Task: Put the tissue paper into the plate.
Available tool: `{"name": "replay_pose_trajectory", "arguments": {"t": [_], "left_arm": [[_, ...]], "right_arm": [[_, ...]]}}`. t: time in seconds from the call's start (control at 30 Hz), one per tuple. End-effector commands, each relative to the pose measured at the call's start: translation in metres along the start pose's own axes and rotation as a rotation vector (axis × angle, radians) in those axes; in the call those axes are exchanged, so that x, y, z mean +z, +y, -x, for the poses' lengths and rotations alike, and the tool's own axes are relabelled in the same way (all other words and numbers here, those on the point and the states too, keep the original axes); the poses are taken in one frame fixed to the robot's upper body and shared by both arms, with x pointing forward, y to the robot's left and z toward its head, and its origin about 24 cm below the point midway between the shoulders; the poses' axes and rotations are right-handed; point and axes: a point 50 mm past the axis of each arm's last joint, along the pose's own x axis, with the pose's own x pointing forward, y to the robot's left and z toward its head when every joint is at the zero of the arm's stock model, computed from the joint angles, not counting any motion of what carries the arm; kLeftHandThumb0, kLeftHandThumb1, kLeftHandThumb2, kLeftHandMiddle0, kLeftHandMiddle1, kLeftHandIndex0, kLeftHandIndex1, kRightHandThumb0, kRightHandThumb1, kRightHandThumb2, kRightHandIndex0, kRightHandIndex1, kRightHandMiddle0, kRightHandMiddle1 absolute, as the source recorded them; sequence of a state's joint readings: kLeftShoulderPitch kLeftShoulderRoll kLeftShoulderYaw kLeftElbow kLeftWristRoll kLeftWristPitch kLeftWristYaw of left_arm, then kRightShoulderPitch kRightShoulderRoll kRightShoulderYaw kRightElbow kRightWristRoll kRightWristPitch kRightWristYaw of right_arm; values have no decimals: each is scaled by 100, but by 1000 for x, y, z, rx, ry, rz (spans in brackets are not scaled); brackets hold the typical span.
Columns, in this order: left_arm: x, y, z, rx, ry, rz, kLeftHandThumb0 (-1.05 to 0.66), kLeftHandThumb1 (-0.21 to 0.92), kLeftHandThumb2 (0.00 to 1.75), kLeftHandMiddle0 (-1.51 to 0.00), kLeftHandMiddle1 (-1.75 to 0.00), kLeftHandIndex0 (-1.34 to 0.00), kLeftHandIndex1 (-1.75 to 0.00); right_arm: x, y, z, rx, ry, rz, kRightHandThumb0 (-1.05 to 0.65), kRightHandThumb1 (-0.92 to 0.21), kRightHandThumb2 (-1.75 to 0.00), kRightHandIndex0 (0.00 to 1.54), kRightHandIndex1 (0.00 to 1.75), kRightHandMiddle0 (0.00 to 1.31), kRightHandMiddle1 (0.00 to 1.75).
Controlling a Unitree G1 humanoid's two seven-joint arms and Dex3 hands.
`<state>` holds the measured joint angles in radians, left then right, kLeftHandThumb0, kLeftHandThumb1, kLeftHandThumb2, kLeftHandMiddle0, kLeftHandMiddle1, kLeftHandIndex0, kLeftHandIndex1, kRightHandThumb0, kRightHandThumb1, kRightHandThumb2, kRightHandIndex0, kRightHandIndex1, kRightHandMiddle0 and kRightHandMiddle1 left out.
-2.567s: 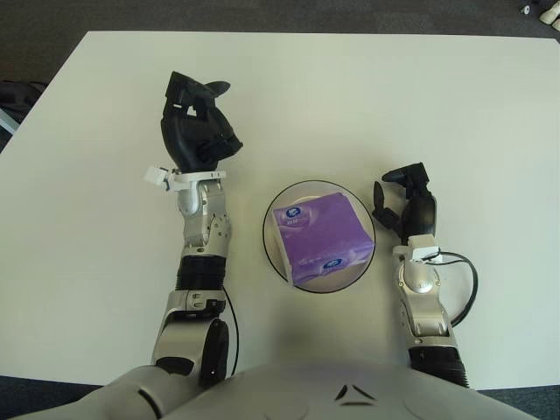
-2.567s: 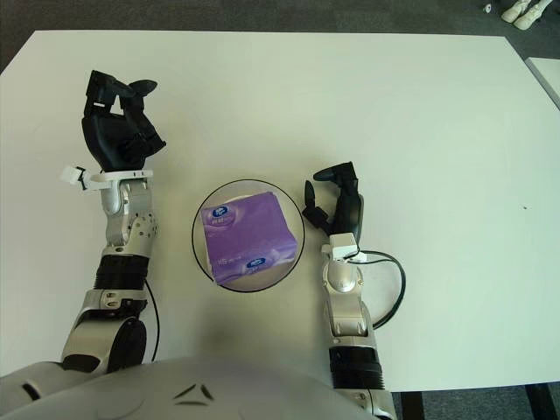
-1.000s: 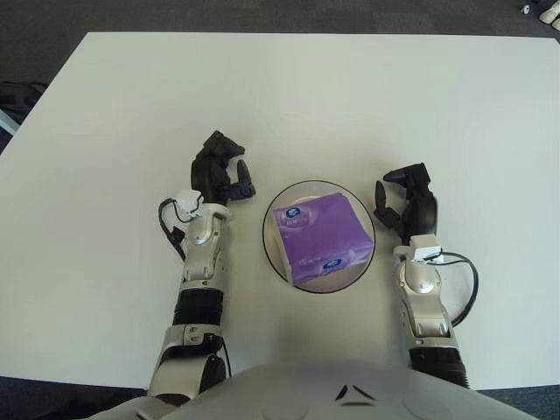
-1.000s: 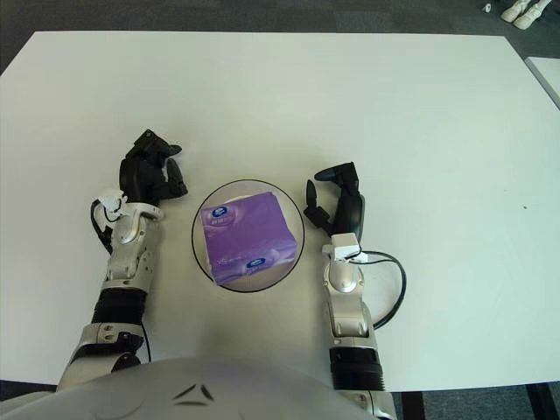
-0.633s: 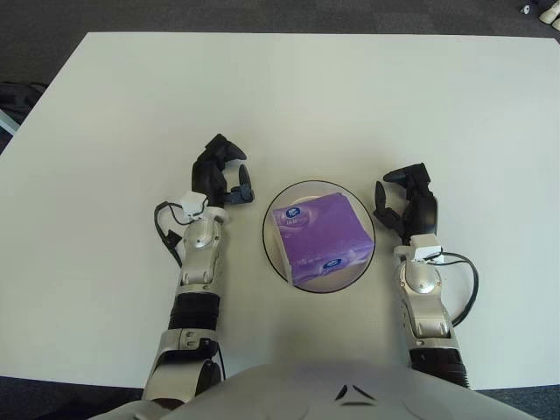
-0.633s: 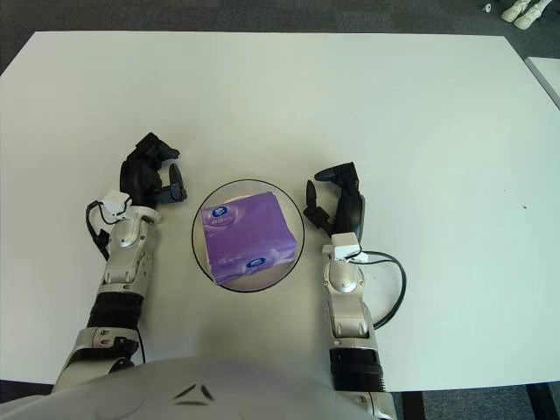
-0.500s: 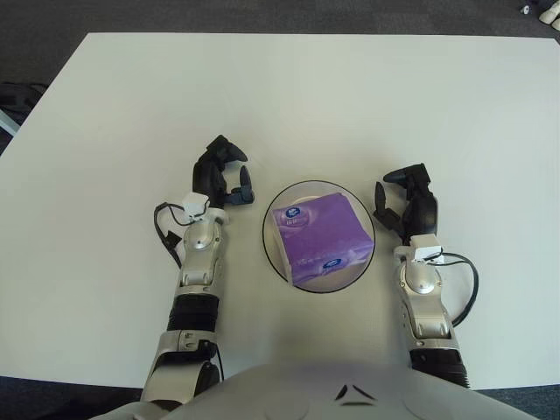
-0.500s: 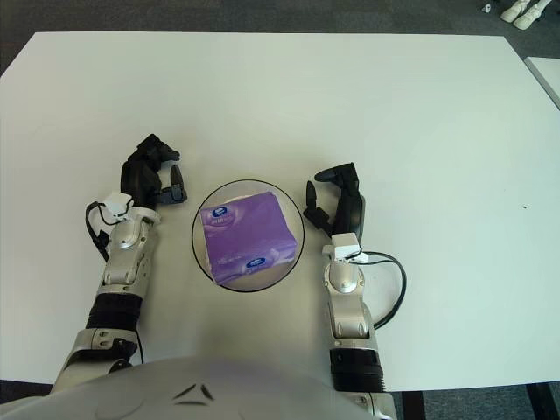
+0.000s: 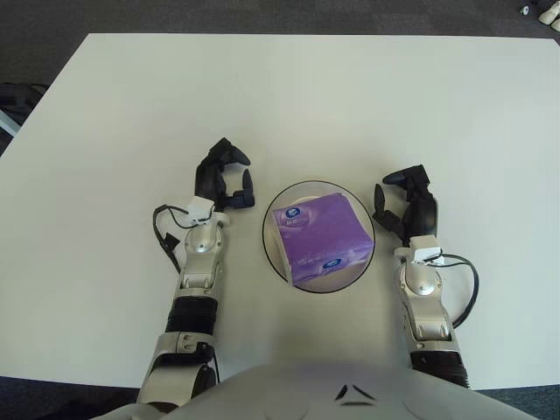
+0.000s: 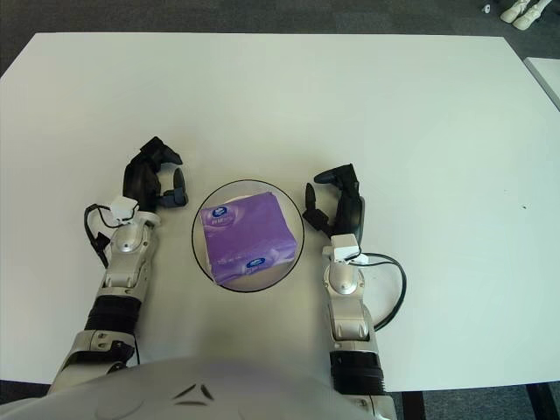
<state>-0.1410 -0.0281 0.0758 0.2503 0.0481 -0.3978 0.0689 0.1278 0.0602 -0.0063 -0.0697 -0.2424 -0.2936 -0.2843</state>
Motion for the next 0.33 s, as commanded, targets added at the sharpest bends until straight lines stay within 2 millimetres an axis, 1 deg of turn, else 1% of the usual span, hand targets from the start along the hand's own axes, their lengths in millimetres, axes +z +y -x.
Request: {"name": "replay_pose_trajectory", "arguments": {"t": [0.0,0.3], "left_arm": [[-31,7,24,15,154,-26,-55,16,153,-131,-175,-75,-175],[-35,4,27,8,154,-24,-54,17,151,-132,-175,-74,-175]], "right_arm": [[-13,-3,9,-3,86,20,-39,-64,-92,61,121,36,175],[-13,-3,9,-6,89,26,-39,-66,-89,60,123,35,175]]}}
